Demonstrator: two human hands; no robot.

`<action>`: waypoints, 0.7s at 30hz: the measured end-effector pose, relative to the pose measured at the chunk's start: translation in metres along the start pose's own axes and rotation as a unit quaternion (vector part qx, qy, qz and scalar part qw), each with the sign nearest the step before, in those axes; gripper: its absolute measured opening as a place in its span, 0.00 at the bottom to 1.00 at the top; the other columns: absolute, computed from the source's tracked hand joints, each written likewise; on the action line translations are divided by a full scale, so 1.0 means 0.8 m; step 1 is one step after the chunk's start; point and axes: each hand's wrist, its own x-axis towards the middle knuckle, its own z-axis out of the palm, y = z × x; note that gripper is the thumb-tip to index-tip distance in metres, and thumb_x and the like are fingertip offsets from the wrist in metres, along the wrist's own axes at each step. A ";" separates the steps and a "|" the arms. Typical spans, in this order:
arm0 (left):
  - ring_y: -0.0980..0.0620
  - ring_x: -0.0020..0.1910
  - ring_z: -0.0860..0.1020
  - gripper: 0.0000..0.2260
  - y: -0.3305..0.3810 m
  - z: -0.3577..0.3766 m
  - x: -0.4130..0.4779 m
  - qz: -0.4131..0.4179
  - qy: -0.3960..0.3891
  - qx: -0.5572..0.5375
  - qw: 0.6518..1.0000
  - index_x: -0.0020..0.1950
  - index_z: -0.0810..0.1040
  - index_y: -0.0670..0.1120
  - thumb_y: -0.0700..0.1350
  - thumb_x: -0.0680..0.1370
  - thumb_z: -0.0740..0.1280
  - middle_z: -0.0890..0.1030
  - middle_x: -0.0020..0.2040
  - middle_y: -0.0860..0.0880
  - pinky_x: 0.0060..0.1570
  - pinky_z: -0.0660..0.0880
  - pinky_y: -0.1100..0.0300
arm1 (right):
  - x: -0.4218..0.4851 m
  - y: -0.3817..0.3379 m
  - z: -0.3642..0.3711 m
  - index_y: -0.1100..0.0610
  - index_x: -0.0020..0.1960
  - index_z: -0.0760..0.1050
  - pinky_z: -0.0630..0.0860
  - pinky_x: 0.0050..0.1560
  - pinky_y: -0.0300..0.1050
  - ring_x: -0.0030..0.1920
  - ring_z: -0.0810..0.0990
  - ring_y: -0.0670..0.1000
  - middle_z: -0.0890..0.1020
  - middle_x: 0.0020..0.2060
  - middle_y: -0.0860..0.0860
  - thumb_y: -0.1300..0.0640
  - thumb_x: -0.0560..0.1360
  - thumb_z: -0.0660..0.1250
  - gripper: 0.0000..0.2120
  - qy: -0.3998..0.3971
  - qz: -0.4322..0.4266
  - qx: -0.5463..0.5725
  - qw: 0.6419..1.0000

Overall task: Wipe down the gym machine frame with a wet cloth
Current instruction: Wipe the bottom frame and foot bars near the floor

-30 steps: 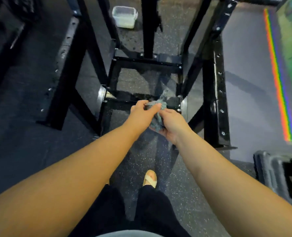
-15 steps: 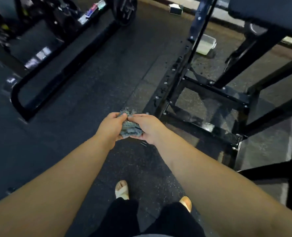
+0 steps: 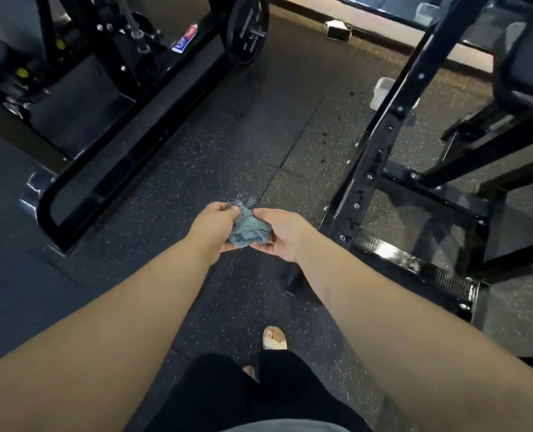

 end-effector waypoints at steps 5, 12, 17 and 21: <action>0.44 0.52 0.80 0.05 0.066 -0.025 0.074 0.000 -0.020 0.016 1.000 0.56 0.71 0.45 0.42 0.81 0.61 0.78 0.58 0.42 0.37 0.79 0.52 | 0.054 -0.063 0.044 0.56 0.45 0.75 0.79 0.40 0.46 0.38 0.80 0.50 0.81 0.40 0.53 0.57 0.78 0.65 0.03 0.016 0.007 0.015 1.000; 0.42 0.52 0.79 0.08 0.172 -0.060 0.207 -0.004 -0.082 0.039 0.996 0.59 0.70 0.44 0.41 0.80 0.63 0.76 0.60 0.41 0.36 0.79 0.49 | 0.158 -0.157 0.106 0.56 0.46 0.74 0.78 0.39 0.45 0.40 0.79 0.50 0.80 0.44 0.54 0.56 0.78 0.65 0.04 0.066 -0.014 0.083 0.994; 0.42 0.55 0.78 0.14 0.254 -0.075 0.294 -0.015 -0.118 0.122 0.985 0.65 0.69 0.44 0.40 0.80 0.63 0.75 0.62 0.41 0.33 0.78 0.51 | 0.209 -0.210 0.141 0.55 0.46 0.74 0.78 0.38 0.45 0.41 0.79 0.51 0.79 0.43 0.54 0.58 0.78 0.65 0.03 0.083 -0.013 0.155 0.984; 0.42 0.56 0.78 0.15 0.302 -0.041 0.350 -0.022 -0.154 0.165 0.974 0.66 0.69 0.44 0.40 0.80 0.63 0.74 0.63 0.41 0.35 0.79 0.50 | 0.240 -0.256 0.124 0.57 0.47 0.75 0.79 0.44 0.48 0.43 0.79 0.52 0.80 0.44 0.55 0.60 0.78 0.64 0.02 0.109 -0.036 0.180 0.977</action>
